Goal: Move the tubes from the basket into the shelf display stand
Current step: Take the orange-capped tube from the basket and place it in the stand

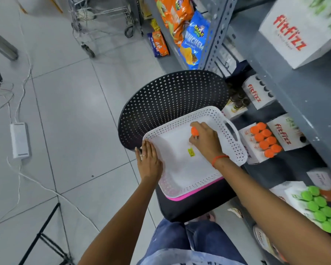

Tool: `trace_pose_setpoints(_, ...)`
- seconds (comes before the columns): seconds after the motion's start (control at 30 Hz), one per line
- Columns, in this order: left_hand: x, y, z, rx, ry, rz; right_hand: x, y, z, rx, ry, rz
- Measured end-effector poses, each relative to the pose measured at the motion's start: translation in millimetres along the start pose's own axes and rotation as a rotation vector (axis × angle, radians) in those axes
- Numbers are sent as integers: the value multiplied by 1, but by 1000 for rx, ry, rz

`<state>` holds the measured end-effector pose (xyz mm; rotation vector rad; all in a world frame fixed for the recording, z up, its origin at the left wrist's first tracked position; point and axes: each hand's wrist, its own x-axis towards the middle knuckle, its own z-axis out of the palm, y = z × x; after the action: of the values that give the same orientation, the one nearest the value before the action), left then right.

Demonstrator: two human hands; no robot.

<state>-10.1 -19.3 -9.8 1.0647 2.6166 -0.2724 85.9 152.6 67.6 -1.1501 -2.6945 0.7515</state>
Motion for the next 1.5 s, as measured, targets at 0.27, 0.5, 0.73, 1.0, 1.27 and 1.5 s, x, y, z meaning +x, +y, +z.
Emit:
trace_pose_setpoints(0.27, 4, 100, -64, -244, 226, 288, -70, 38, -141, 197, 214, 227)
trace_pose_setpoints(0.5, -12, 221, -139, -391, 419, 683, -157, 65, -250, 153, 539, 383)
trace_pose_setpoints(0.73, -59, 319, -178, -401, 404, 976, -243, 97, -342, -149, 798, 560)
trace_pose_setpoints(1.0, -71, 344, -166, -208, 289, 945, -259, 152, -372, -329, 887, 840)
trace_pose_setpoints(1.27, -70, 341, -169, -182, 272, 942, -242, 169, -387, -269, 875, 883)
trace_pose_setpoints(1.5, -67, 342, -165, -167, 281, 947, -235, 171, -376, -254, 760, 923)
